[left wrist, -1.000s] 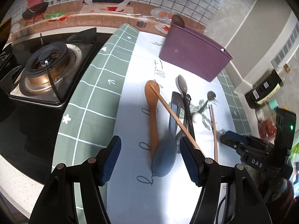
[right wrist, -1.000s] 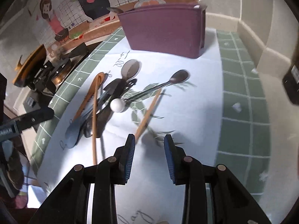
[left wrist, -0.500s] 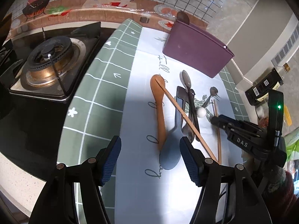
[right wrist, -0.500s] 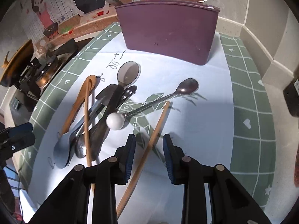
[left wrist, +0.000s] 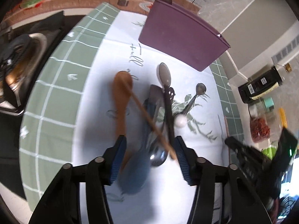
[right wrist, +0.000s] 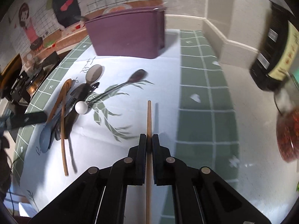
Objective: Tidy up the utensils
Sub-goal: 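Grasp a wooden chopstick with the right tool while the left tool grasps another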
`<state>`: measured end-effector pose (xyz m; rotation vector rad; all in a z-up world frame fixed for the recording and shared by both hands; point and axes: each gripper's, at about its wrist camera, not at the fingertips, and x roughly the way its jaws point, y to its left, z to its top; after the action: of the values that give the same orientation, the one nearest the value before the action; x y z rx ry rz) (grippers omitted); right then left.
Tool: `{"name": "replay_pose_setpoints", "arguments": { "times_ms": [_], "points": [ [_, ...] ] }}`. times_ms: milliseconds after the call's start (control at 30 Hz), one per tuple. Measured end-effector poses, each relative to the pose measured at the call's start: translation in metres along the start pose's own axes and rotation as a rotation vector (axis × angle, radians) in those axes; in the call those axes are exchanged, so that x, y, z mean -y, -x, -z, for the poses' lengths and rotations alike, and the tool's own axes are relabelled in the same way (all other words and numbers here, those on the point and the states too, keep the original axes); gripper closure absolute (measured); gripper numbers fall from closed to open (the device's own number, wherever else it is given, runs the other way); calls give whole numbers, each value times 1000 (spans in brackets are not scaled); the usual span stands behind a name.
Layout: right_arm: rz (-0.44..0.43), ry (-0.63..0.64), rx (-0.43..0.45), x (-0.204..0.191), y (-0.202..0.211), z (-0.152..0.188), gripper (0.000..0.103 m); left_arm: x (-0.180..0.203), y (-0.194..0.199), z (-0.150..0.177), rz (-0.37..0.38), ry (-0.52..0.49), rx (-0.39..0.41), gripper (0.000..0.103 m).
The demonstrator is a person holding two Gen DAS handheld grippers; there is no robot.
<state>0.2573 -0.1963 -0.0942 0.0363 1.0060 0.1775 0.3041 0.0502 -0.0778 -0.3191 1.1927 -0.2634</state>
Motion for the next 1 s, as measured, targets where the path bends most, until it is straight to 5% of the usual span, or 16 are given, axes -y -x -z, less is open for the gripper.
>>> {"name": "replay_pose_setpoints", "arguments": {
  "times_ms": [233, 500, 667, 1000],
  "points": [
    [-48, -15, 42, 6, 15, 1, 98, 13, -28, -33, -111, 17, -42, 66],
    [-128, -5, 68, 2, 17, -7, 98, 16, -34, -35, -109, -24, 1, 98],
    [-158, 10, 76, -1, 20, -15, 98, 18, 0, -12, -8, -72, 93, 97],
    [-192, 45, 82, -9, 22, -21, 98, 36, 53, 8, -18, -146, 225, 97]
  ]
}}
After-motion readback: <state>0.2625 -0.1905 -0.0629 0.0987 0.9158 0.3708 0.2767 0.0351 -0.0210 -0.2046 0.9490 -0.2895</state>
